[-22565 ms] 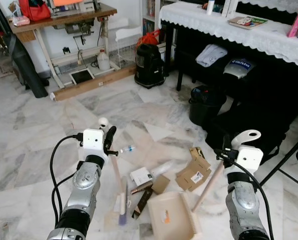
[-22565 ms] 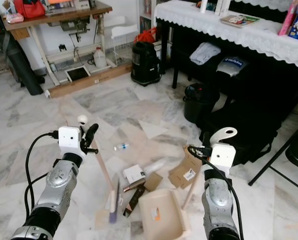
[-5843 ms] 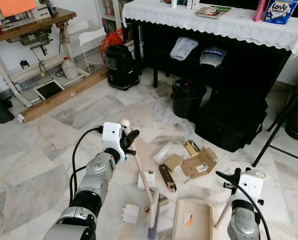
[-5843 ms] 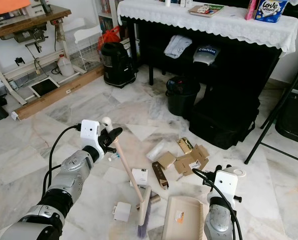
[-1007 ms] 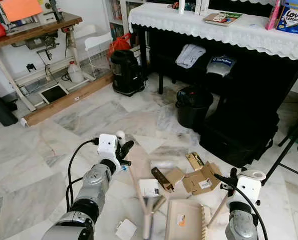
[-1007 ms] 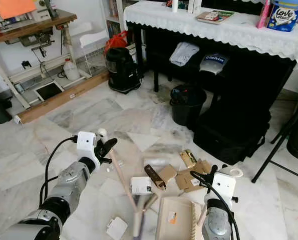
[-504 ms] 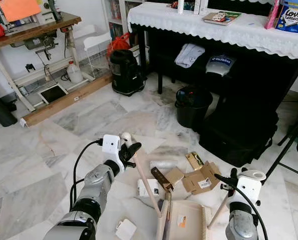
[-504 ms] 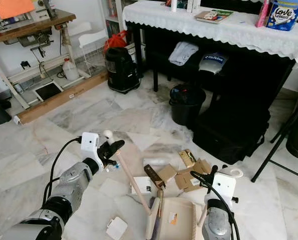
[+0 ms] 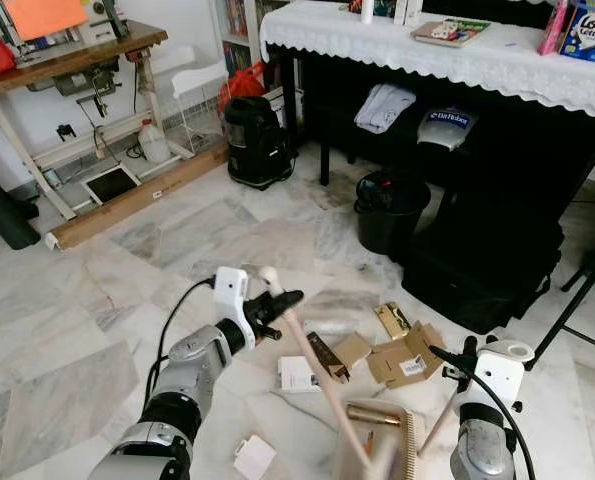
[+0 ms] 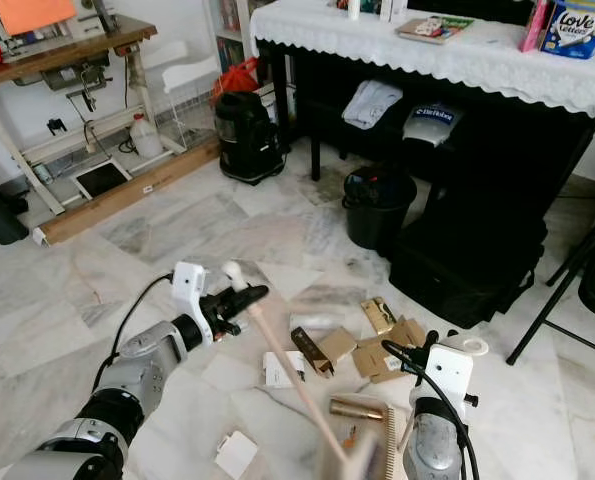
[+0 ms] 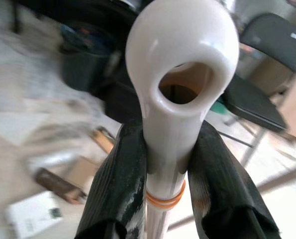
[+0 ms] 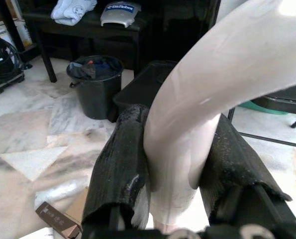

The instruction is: Sweep floor

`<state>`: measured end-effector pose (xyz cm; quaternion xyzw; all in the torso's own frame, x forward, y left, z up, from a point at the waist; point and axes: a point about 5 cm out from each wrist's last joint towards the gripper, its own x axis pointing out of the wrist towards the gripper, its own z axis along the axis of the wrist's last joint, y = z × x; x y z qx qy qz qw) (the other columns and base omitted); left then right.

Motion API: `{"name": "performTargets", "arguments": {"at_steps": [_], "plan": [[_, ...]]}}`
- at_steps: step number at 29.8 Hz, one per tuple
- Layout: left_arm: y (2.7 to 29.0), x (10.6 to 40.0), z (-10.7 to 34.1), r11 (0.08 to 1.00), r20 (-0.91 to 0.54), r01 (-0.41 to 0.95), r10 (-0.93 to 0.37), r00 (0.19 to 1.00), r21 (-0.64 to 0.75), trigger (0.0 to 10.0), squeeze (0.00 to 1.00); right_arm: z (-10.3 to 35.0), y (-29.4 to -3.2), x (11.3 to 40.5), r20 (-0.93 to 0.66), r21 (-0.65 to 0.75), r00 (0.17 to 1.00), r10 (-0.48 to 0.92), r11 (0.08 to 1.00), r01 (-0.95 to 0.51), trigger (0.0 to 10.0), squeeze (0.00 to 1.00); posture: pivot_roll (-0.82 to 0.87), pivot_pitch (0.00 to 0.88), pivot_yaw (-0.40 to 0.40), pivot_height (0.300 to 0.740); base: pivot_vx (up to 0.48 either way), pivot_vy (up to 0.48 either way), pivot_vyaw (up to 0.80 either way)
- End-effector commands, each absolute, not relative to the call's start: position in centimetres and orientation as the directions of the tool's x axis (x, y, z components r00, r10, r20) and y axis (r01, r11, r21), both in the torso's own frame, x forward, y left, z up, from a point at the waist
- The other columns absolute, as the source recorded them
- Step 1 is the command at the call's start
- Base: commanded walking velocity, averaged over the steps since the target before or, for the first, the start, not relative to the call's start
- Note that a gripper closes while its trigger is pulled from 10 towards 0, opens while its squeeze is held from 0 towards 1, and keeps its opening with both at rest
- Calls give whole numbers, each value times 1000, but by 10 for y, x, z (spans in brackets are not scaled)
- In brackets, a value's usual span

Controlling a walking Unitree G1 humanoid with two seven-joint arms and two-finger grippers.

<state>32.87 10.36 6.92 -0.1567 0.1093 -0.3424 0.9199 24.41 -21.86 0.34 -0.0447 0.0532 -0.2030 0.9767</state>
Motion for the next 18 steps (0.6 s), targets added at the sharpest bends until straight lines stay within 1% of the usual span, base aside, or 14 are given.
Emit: {"name": "performTargets", "arguments": {"at_steps": [1, 11, 14, 16, 18], "plan": [[108, 330, 75, 707, -75, 617, -676, 733, -345, 10000, 0, 7, -215, 249, -67, -99, 915, -398, 915, 390, 10000, 0, -94, 0, 72, 740, 0, 0, 0], [113, 332, 82, 721, -63, 612, -662, 747, -325, 10000, 0, 10, -216, 251, -56, -66, 910, -412, 911, 408, 10000, 0, -87, 0, 75, 740, 0, 0, 0], [128, 343, 115, 721, 51, 618, -638, 769, -313, 10000, 0, 10, -215, 251, -60, -61, 911, -408, 912, 405, 10000, 0, -79, 0, 75, 740, 0, 0, 0], [131, 344, 123, 712, 73, 627, -641, 764, -316, 10000, 0, 10, -215, 251, -61, -61, 912, -406, 913, 402, 10000, 0, -79, 0, 75, 740, 0, 0, 0], [133, 345, 134, 670, 98, 674, -682, 724, -313, 10000, 0, 9, -213, 252, -65, -56, 916, -396, 918, 393, 10000, 0, -75, 0, 75, 740, 0, 0, 0]]}}
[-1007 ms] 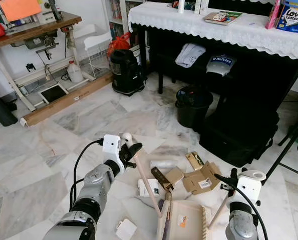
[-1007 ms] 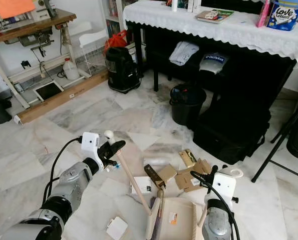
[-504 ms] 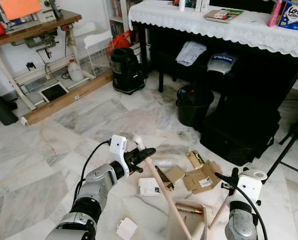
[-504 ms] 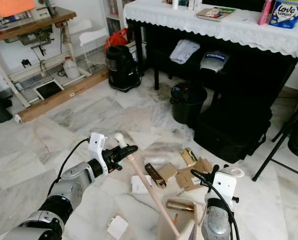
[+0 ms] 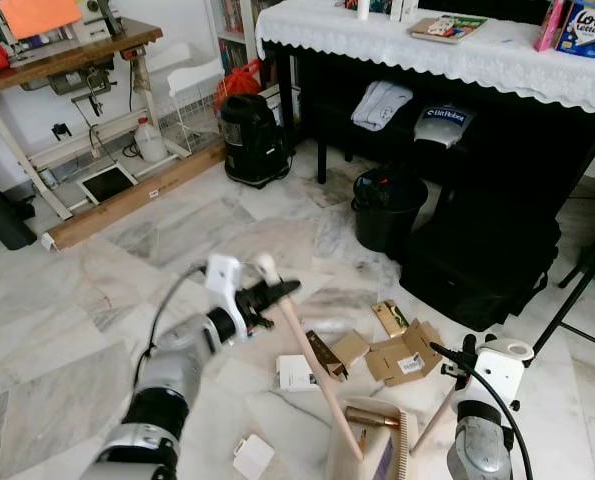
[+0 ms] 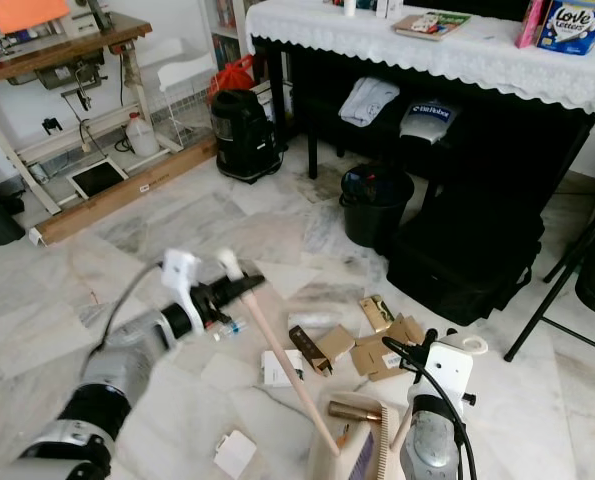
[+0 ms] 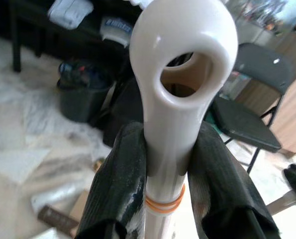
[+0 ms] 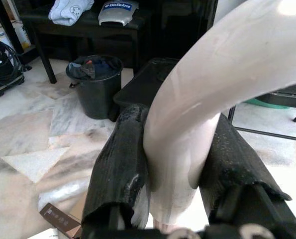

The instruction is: Sweep floor

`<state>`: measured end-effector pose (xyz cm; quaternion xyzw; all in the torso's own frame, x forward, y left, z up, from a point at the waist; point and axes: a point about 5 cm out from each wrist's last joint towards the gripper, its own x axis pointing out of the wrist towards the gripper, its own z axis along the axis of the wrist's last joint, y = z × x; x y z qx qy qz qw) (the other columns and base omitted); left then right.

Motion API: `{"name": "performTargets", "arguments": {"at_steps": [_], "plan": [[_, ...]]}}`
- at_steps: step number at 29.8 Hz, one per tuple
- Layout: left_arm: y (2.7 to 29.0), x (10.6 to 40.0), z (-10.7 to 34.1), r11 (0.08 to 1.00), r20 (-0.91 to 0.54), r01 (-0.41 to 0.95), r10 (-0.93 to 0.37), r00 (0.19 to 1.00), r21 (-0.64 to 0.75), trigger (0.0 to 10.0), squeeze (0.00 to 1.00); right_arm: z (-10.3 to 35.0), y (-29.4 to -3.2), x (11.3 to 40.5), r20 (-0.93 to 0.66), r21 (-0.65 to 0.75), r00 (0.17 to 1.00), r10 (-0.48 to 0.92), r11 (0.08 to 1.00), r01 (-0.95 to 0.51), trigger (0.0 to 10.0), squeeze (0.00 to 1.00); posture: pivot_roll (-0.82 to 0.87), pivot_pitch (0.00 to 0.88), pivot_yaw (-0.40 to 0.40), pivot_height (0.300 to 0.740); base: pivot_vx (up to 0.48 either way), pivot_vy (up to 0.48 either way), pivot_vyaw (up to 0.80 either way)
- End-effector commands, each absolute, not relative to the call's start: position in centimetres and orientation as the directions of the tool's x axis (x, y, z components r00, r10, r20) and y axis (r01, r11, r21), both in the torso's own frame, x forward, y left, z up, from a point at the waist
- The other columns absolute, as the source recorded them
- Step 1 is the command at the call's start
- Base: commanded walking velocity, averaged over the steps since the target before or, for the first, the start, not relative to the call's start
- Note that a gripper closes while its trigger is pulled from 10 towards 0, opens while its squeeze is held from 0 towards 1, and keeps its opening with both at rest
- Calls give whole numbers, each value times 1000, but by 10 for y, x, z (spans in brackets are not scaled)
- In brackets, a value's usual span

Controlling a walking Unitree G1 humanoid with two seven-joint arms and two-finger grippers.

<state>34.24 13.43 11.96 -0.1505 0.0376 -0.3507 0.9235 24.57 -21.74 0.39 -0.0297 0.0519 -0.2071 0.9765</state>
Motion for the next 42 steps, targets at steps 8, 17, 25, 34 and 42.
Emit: {"name": "performTargets", "arguments": {"at_steps": [8, 17, 25, 34, 42], "plan": [[135, 343, 147, 654, 121, 698, -698, 705, -293, 10000, 0, 10, -212, 253, -60, -46, 920, -387, 922, 385, 10000, 0, -74, 0, 71, 740, 0, 0, 0], [146, 355, 154, 821, 162, 511, -485, 859, -256, 10000, 0, 16, -212, 258, -37, 38, 926, -376, 925, 377, 10000, 0, -86, 0, 69, 740, 0, 0, 0], [166, 359, 156, 941, 192, 272, -235, 953, -199, 10000, 0, 21, -211, 261, -17, 78, 928, -372, 925, 372, 10000, 0, -89, 0, 66, 740, 0, 0, 0], [168, 356, 148, 979, 198, 190, -172, 965, -74, 10000, 0, 32, -217, 267, 32, 219, 915, -401, 896, 386, 10000, 0, -110, 0, 62, 740, 0, 0, 0], [163, 354, 139, 982, 181, 187, -185, 966, 6, 10000, 0, 40, -217, 272, 66, 306, 922, -381, 887, 345, 10000, 0, -116, 0, 61, 740, 0, 0, 0]]}}
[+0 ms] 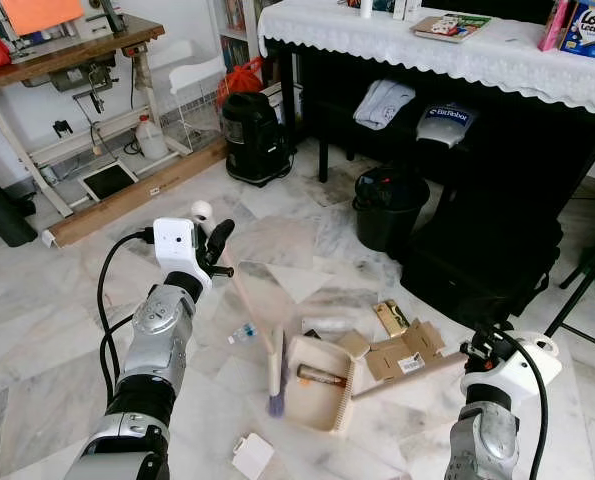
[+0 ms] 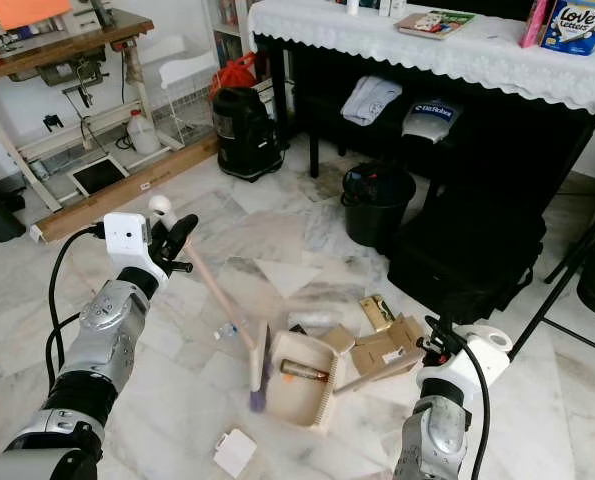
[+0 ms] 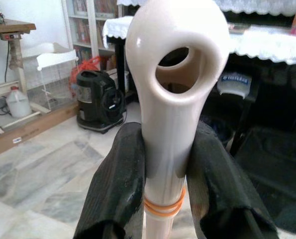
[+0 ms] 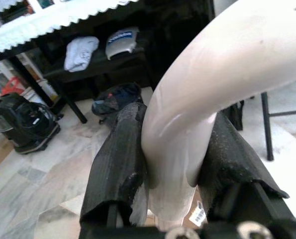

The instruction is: Sweep floor

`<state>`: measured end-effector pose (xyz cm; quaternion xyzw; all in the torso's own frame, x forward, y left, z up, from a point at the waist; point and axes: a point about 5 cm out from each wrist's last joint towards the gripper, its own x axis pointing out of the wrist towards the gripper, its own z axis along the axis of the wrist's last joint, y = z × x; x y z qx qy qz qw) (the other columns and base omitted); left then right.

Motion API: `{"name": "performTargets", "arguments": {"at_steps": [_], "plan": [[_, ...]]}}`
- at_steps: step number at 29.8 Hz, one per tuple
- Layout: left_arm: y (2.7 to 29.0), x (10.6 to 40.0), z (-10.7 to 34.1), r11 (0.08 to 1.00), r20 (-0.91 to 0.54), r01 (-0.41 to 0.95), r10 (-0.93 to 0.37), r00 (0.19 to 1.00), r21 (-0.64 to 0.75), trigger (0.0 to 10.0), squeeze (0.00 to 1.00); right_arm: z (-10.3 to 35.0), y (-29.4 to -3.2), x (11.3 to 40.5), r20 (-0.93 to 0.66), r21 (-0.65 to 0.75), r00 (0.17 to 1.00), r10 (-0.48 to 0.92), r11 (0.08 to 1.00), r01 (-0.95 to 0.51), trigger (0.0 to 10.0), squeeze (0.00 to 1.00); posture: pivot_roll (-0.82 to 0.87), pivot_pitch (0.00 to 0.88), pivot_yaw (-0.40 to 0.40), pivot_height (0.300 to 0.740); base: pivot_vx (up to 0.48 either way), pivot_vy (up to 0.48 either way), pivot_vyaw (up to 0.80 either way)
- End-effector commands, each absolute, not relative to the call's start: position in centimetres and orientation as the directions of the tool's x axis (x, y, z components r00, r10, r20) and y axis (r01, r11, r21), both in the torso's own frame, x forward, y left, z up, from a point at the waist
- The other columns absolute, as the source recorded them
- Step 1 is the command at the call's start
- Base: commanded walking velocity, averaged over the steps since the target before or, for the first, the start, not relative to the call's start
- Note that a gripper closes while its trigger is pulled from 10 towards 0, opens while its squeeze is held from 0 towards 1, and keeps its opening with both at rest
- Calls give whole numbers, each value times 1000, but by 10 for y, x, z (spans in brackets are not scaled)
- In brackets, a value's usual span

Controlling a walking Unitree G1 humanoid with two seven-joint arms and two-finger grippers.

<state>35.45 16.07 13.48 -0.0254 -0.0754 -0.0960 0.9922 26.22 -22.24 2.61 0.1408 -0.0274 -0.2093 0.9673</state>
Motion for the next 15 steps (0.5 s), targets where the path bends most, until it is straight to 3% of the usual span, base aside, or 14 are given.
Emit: {"name": "performTargets", "arguments": {"at_steps": [1, 10, 15], "plan": [[162, 354, 138, 982, 182, 186, -186, 966, 19, 10000, 0, 41, -216, 272, 68, 319, 921, -384, 883, 344, 10000, 0, -116, 0, 61, 740, 0, 0, 0], [152, 352, 138, 974, 206, 226, -217, 954, -20, 10000, 0, 38, -214, 271, 53, 355, 923, -381, 871, 340, 10000, 0, -111, 0, 63, 740, 0, 0, 0], [161, 356, 141, 991, 218, 130, -133, 967, 29, 10000, 0, 39, -215, 272, 57, 358, 923, -380, 871, 336, 10000, 0, -113, 0, 61, 740, 0, 0, 0]]}}
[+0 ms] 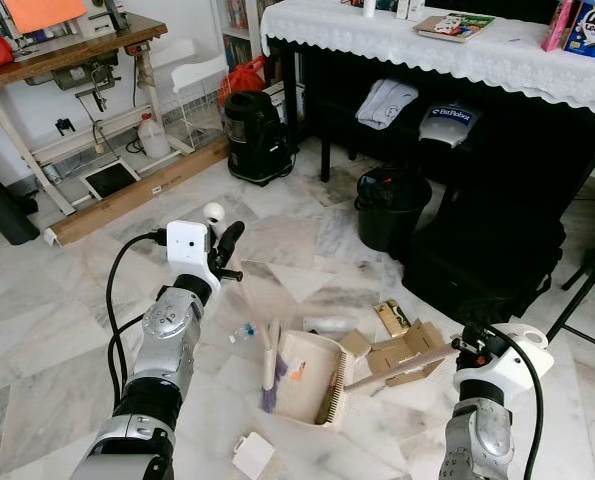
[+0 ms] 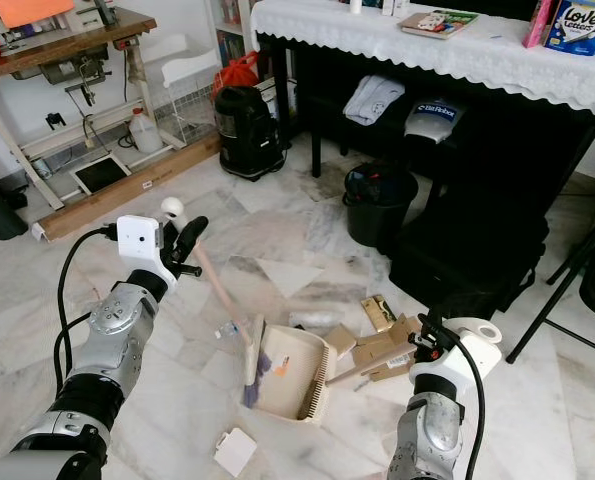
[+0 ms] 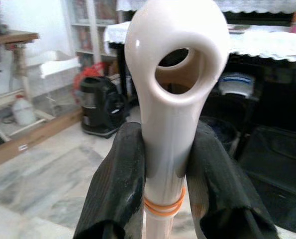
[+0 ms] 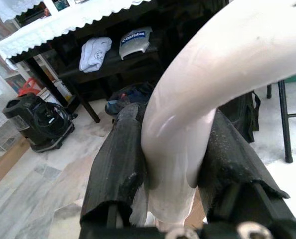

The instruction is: Sweep floor

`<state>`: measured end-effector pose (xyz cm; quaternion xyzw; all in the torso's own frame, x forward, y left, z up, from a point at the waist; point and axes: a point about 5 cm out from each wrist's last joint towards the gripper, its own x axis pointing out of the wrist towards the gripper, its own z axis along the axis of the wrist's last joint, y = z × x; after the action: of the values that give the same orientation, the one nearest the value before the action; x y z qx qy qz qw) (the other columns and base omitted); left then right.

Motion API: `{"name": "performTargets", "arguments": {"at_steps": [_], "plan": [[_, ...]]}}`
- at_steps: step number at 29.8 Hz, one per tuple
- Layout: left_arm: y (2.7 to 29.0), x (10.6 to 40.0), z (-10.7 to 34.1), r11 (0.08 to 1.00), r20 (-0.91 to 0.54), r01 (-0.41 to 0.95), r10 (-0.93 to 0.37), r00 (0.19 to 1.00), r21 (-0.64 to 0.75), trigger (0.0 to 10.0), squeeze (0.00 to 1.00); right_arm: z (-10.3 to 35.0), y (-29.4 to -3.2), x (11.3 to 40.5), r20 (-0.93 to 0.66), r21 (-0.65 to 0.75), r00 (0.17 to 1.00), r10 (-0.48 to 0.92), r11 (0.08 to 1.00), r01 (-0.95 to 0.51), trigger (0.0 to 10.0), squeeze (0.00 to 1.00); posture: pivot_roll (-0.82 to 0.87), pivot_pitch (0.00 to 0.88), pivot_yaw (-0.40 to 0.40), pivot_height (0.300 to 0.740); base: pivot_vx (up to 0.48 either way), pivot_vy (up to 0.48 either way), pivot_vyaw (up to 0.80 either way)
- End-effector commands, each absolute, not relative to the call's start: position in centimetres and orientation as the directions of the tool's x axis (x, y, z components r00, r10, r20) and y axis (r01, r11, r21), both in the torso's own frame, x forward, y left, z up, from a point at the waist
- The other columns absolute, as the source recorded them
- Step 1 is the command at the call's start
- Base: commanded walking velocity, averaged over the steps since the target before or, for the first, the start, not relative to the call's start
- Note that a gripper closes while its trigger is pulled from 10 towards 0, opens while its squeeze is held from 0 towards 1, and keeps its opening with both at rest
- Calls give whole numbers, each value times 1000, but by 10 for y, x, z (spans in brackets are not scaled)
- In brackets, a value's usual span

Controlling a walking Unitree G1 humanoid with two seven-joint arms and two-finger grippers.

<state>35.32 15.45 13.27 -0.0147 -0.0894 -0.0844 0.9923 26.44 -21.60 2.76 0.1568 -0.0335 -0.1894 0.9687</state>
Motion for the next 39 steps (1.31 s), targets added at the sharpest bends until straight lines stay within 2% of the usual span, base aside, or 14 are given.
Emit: {"name": "performTargets", "arguments": {"at_steps": [1, 3, 8, 13, 26, 32, 39], "plan": [[162, 356, 141, 992, 222, 122, -127, 967, 35, 10000, 0, 40, -215, 272, 58, 358, 923, -380, 871, 336, 10000, 0, -113, 0, 61, 740, 0, 0, 0], [164, 354, 146, 989, 257, 99, -124, 958, 108, 10000, 0, 41, -218, 272, 65, 358, 921, -384, 871, 338, 10000, 0, -113, 0, 59, 740, 0, 0, 0], [175, 349, 146, 991, 285, 15, -53, 957, 134, 10000, 0, 43, -219, 273, 76, 350, 921, -381, 875, 333, 10000, 0, -120, 0, 55, 740, 0, 0, 0], [175, 344, 130, 984, 241, 41, -82, 967, 171, 10000, 0, 46, -222, 273, 91, 348, 916, -390, 875, 337, 10000, 0, -127, 0, 65, 740, 0, 0, 0], [161, 343, 108, 994, 155, 72, -84, 984, 84, 10000, 0, 71, -230, 290, 166, 295, 914, -370, 903, 312, 10000, 0, -151, 0, 58, 740, 0, 0, 0], [162, 346, 107, 995, 146, 70, -80, 986, 76, 10000, 0, 83, -232, 297, 210, 236, 915, -346, 926, 296, 10000, 0, -152, 0, 45, 740, 0, 0, 0], [168, 351, 113, 996, 160, 43, -55, 986, 77, 10000, 0, 92, -246, 296, 246, 209, 898, -364, 925, 317, 10000, 0, -151, 0, 54, 740, 0, 0, 0]]}}
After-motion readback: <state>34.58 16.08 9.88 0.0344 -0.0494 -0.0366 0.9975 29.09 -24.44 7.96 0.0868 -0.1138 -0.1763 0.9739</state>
